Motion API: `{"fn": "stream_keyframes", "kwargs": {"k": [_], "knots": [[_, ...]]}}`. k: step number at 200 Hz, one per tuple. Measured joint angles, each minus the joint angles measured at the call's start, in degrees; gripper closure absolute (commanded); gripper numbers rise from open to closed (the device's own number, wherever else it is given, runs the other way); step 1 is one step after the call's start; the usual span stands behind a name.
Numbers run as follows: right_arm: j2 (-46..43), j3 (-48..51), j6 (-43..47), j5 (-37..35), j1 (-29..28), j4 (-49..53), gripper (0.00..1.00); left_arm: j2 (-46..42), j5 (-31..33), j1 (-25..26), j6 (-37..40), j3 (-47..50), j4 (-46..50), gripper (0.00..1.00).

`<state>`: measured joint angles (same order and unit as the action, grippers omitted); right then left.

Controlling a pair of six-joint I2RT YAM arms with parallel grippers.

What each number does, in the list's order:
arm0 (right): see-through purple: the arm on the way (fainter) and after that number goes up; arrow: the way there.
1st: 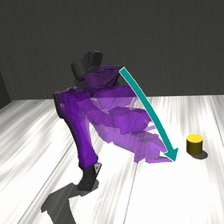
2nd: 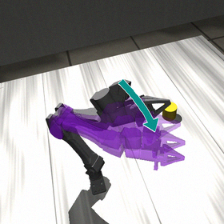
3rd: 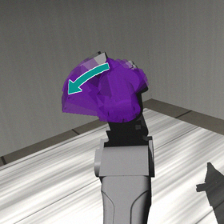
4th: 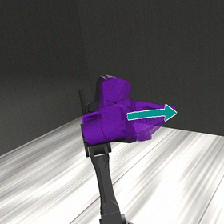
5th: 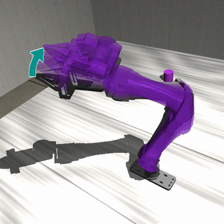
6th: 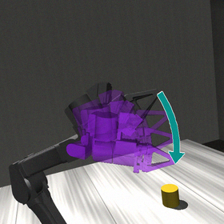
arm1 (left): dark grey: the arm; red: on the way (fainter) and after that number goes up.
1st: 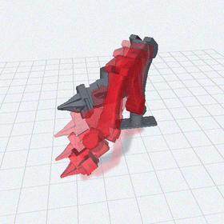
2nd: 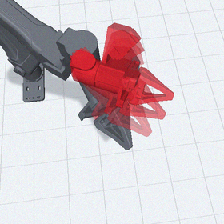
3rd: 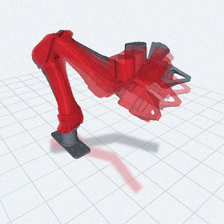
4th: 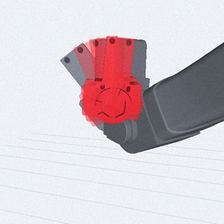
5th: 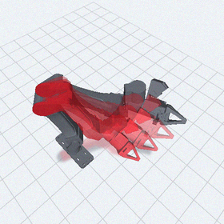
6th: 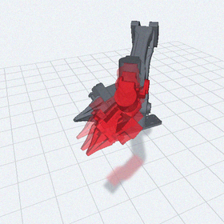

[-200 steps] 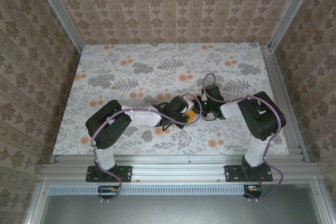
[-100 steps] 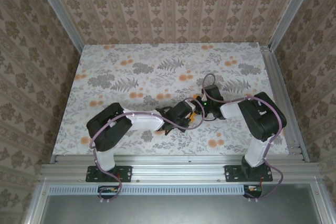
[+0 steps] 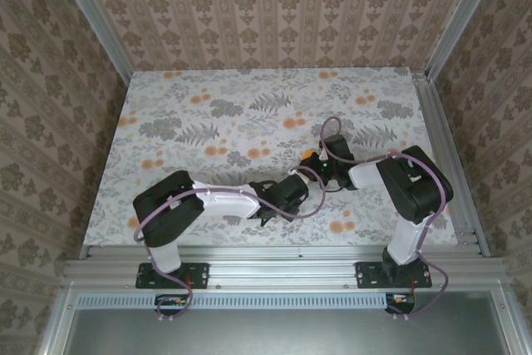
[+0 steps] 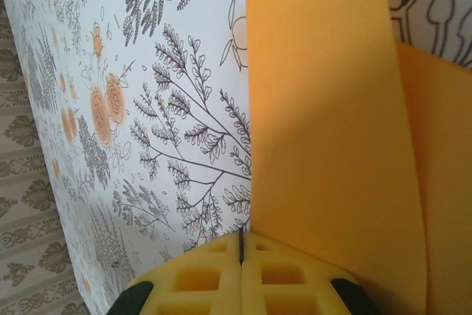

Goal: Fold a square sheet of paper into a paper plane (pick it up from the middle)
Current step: Fold the wing for the fifth time at the center of the table.

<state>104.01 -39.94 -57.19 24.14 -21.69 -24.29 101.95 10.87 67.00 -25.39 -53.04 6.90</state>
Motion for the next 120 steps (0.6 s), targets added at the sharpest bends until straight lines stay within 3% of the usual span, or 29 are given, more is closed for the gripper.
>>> {"fn": "stream_keyframes", "kwargs": {"k": [55,83,120], "knots": [[1.16,-0.07,0.07,-2.82,1.22,-4.04,1.0,-2.69,-0.7,1.64,-2.32,2.58,1.14,0.85],[1.27,0.09,0.22,-2.91,1.31,-4.87,1.0,-5.7,-4.15,1.62,-2.69,4.63,3.48,0.85],[1.29,0.48,0.63,-2.08,1.49,-5.88,0.99,-14.82,-12.72,-4.24,-3.1,10.16,9.22,0.82]]}}
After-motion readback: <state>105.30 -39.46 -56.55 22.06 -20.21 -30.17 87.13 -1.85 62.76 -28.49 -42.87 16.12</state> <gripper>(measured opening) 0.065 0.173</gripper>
